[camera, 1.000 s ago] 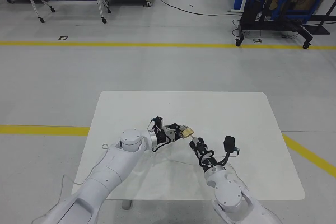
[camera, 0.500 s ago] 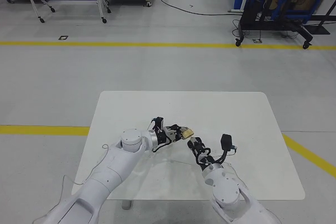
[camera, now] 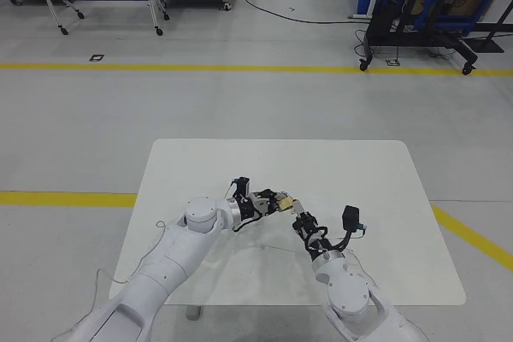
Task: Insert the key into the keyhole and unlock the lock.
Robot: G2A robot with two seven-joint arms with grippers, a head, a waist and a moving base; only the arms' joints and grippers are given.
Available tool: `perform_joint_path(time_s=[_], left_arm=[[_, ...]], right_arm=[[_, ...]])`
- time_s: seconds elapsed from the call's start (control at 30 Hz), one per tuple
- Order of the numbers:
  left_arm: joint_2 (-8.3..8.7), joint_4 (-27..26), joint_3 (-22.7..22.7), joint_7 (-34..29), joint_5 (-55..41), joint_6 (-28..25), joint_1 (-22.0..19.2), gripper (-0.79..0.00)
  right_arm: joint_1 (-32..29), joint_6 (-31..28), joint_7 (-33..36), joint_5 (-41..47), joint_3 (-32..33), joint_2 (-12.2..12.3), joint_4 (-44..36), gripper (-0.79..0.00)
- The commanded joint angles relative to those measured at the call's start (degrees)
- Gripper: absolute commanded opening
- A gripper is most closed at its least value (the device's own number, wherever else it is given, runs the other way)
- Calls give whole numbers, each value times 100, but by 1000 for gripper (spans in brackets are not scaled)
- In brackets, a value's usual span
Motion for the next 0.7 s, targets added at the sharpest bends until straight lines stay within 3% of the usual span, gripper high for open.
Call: perform_joint_path(time_s=[0.0, 0.3, 0.47, 0.53, 0.6, 0.63, 0.67], left_arm=[[-1, -9, -4, 1, 74, -67, 1, -785], [-22, -43, -32, 44, 228, -192, 30, -785], [-37, -52, -76, 51, 207, -265, 58, -785], [-46, -45, -110, 22, 108, -240, 78, -785], [-57, -34, -155, -39, -46, -166, 93, -785], [-62, -17, -178, -51, -123, -98, 97, -785], [-68, 7, -195, -50, -192, 16, 97, -785]], right_arm=[[-3, -2, 2, -4, 1, 0, -1, 0], [-5, -41, 58, 42, -8, -1, -15, 0], [-257, -824, 1210, 1252, 572, 54, -161, -9], [-431, -1035, 1697, 1546, 846, 99, -203, -372], [-583, -1126, 2073, 1740, 1096, 140, -263, -459], [-646, -1153, 2238, 1832, 1195, 156, -291, -542], [-694, -1185, 2406, 1905, 1280, 170, -319, -733]])
